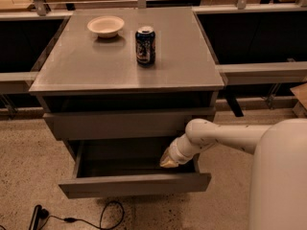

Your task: Open middle drawer

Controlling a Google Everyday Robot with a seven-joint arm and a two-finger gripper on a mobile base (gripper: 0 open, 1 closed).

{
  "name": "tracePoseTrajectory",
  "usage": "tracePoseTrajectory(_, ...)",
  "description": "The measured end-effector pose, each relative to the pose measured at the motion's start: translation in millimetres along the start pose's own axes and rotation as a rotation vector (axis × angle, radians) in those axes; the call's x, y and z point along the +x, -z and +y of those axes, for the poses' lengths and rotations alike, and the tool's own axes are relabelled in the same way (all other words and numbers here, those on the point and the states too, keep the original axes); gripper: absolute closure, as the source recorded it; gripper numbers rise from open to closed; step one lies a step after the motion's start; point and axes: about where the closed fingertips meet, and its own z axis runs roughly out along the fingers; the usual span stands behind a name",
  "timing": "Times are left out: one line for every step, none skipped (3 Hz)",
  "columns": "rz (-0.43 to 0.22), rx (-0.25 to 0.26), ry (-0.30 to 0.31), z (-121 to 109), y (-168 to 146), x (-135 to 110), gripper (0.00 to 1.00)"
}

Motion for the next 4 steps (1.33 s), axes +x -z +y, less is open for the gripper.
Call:
tracePoseTrajectory(0.01,-0.045,-0.016,6.4,-19.9,9.1,1.0)
tracePoseTrajectory(0.023,-0.126,-0.007,29.7,-35.5,16.2,1.0)
tracePoseTrajectory(0.01,-0.211,0.009,52.7,-32.8,19.2,1.0)
tracePoseTrajectory(-0.02,-0.305,0.034,82.2,-22.5,18.2,1.0)
